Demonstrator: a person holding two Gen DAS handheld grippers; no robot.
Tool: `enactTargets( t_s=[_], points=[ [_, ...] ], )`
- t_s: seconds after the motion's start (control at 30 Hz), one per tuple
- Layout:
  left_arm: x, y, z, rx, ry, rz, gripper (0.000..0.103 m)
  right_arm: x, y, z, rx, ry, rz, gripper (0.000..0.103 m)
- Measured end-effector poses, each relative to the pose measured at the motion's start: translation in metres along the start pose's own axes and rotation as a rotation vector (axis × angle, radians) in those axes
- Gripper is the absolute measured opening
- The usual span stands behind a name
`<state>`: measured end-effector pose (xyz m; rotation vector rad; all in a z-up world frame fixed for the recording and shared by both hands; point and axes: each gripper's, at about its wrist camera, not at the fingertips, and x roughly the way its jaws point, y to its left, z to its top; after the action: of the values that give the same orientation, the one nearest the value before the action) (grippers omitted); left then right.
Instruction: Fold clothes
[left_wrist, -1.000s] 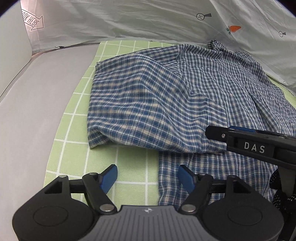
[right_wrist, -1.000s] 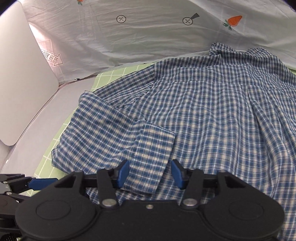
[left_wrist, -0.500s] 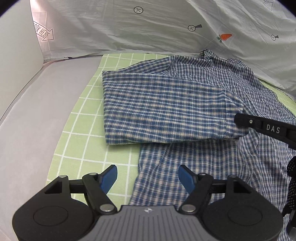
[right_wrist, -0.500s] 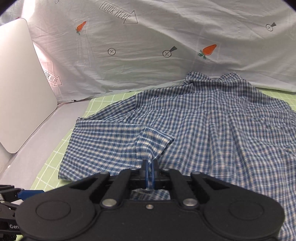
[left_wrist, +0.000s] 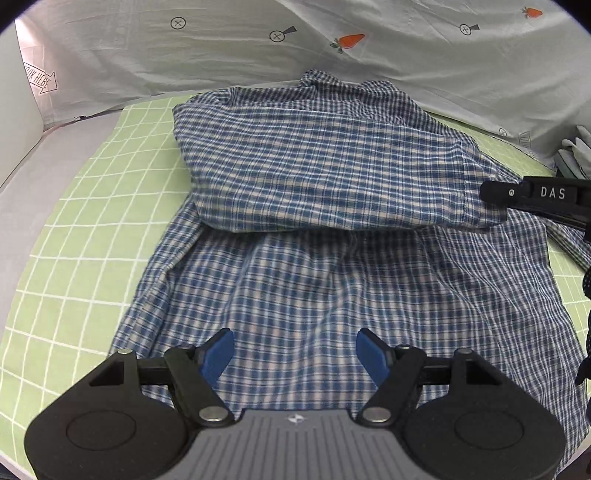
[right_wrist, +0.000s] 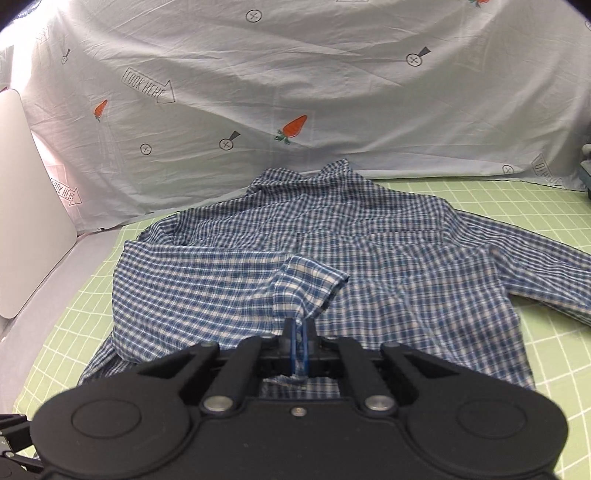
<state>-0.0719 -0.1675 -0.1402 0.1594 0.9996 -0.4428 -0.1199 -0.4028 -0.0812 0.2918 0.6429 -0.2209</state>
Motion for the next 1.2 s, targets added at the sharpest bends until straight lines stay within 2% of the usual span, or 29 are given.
enactTargets(
  t_s=[0.17, 0.53, 0.63, 0.83, 1.03, 1.2],
  points=[
    [0.006, -0.038, -0.006, -0.039, 0.015, 0.032, 0.074, -0.013, -0.044, 0.001, -0.001, 0.0, 0.007, 0.004],
    [0.033, -0.101, -0.015, -0.134, 0.093, 0.131, 0.074, -0.011, -0.116, 0.004, -0.051, 0.03, 0.046, 0.004],
    [0.04, -0.116, -0.014, -0.127, 0.102, 0.185, 0.079, -0.006, -0.133, 0.005, -0.055, 0.038, 0.048, 0.004],
    [0.049, -0.125, -0.006, -0.17, 0.115, 0.217, 0.089, 0.008, -0.158, 0.011, -0.06, 0.034, 0.046, 0.004],
    [0.056, -0.124, -0.001, -0.208, 0.151, 0.247, 0.097, 0.01, -0.185, 0.025, -0.058, -0.017, -0.023, 0.003],
    [0.058, -0.121, -0.002, -0.237, 0.163, 0.251, 0.103, 0.013, -0.214, 0.036, -0.037, -0.047, -0.116, 0.003]
  ],
)
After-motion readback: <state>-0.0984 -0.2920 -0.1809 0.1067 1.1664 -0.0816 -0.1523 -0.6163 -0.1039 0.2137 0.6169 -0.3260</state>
